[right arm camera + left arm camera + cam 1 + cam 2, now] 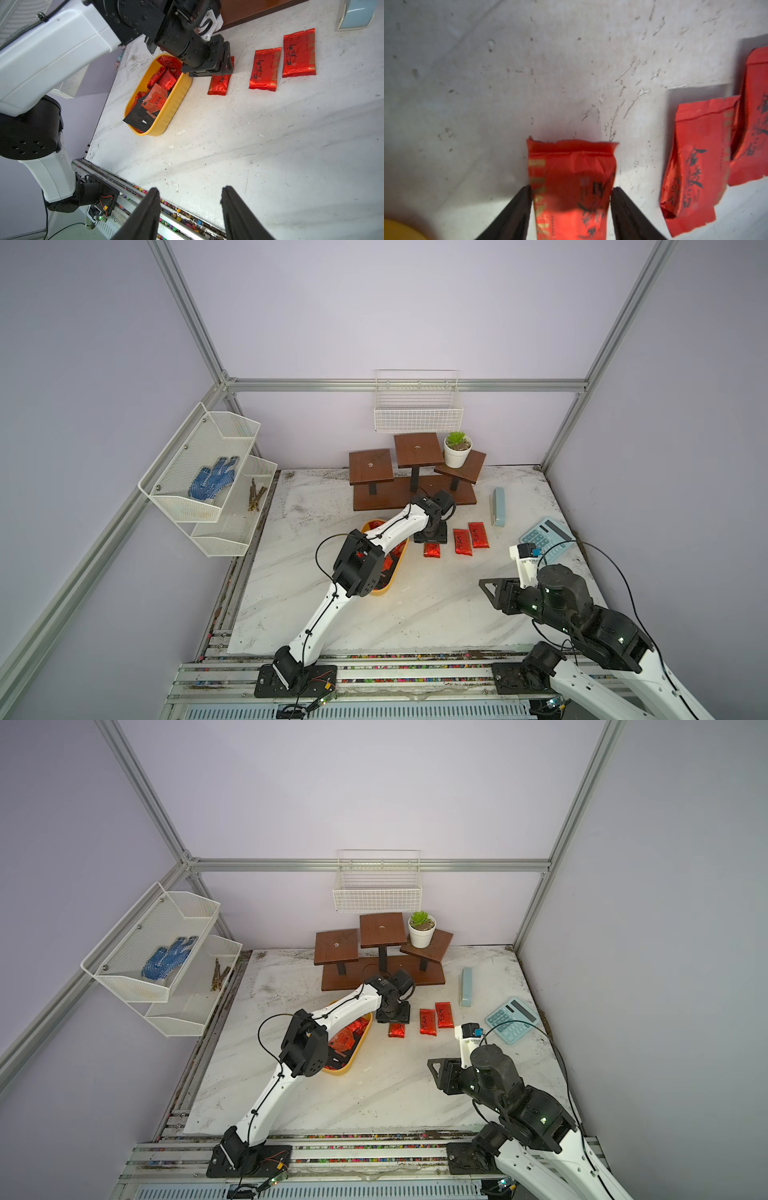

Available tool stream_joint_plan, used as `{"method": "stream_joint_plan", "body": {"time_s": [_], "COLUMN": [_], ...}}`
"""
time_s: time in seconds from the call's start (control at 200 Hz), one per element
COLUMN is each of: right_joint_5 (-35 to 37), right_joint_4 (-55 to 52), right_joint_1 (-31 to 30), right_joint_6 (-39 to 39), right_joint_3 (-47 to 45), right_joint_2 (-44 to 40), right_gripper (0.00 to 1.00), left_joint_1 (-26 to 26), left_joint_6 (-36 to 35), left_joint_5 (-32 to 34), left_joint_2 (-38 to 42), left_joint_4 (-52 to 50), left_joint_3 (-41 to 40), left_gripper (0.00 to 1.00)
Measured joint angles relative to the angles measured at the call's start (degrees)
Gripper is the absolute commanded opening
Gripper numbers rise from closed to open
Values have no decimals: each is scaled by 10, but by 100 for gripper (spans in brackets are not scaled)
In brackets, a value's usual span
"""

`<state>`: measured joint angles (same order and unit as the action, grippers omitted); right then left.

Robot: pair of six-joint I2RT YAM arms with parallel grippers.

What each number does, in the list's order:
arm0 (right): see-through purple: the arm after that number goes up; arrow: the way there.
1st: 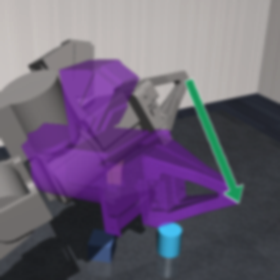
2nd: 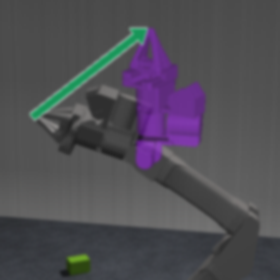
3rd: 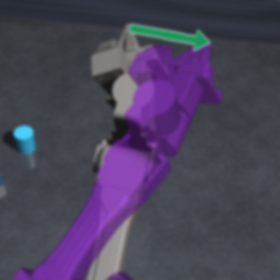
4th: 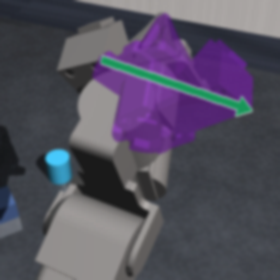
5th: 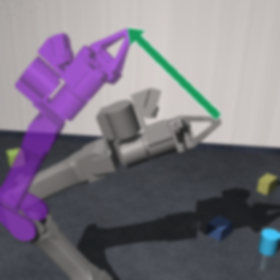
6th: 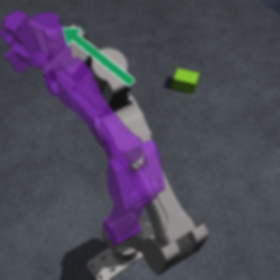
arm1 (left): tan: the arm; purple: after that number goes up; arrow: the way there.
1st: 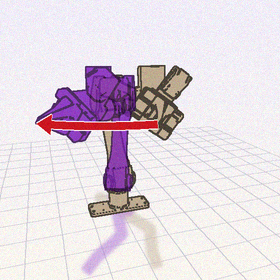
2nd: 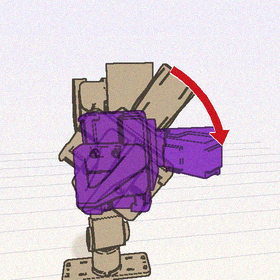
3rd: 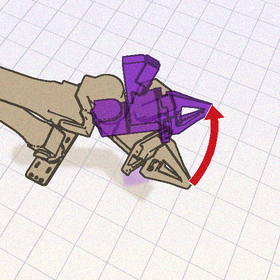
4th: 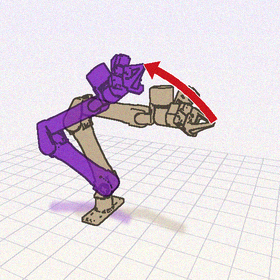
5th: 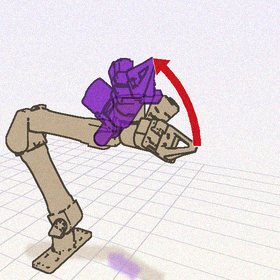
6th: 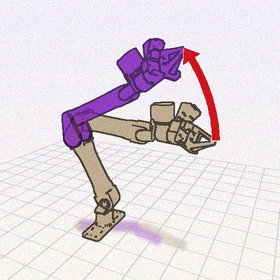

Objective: Take the tea bags out of the storage box
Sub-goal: Place the tea bag at the center of the board, then adjust the tea bag in the storage box.

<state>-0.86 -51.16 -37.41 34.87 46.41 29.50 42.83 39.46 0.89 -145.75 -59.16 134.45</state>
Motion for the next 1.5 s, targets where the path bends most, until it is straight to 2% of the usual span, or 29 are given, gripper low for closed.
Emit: {"method": "stream_joint_plan", "body": {"time_s": [0.04,0.09,0.28,0.4,0.515,0.615,0.87,1.055,1.25,1.5], "right_joint_5": [0,0,1,-1,-19,-42,-82,-82,-61,-32], "right_joint_4": [0,0,1,7,35,72,167,212,226,210], "right_joint_1": [0,0,0,0,0,0,-11,-59,-122,-144], "right_joint_6": [0,2,5,5,5,9,18,22,8,-41], "right_joint_3": [0,0,-1,-1,-4,-11,-24,12,133,331], "right_joint_2": [0,0,5,24,59,105,224,328,472,661], "right_gripper": [55,57,61,57,51,47,44,43,45,56], "left_joint_1": [0,0,0,1,3,4,5,-15,-35,-57], "left_joint_6": [2,4,3,2,-1,-1,21,73,118,140], "left_joint_5": [0,-1,-1,1,8,20,75,101,105,100], "left_joint_2": [0,0,11,68,169,290,650,873,999,1064], "left_joint_4": [5,11,16,20,35,57,111,110,86,70], "left_joint_3": [2,3,0,-39,-108,-195,-495,-709,-812,-838], "left_gripper": [81,85,85,86,87,88,98,100,100,100]}}
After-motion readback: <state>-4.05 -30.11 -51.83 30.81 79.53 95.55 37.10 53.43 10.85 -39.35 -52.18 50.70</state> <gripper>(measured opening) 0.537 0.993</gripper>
